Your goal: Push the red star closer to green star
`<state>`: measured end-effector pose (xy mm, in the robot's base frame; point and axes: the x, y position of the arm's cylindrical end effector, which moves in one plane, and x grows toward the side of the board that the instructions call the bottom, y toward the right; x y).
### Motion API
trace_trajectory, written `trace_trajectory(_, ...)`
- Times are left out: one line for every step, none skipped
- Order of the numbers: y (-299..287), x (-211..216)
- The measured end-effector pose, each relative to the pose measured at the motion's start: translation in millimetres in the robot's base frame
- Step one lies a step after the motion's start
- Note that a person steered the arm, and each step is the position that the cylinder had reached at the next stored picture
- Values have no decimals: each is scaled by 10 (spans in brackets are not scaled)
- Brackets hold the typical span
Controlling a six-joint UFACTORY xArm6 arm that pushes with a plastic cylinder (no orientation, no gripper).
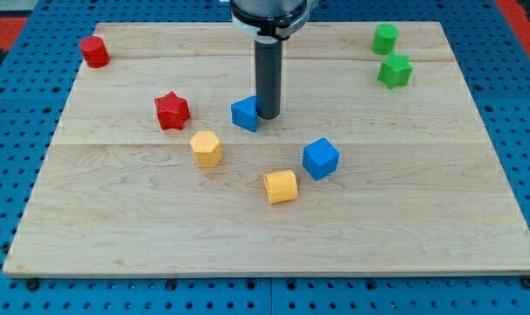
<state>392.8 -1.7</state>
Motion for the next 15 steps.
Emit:
trace_trajectory(123, 29)
trace_trajectory(-43, -320)
trace_trajectory(-457, -1105)
trace_trajectory(-1548, -862)
trace_trajectory(-2444, -318)
trace_trajectory(-2064, 52)
trace_trajectory(-1125, -133)
trace_trajectory(-404, -232)
trace_trajectory(-119, -256)
trace_trajectory(523, -258)
trace_trajectory(-331, -607)
trace_trajectory(-227, 51)
trace_trajectory(373, 270)
trace_trajectory(974, -275)
trace_trajectory(194, -290)
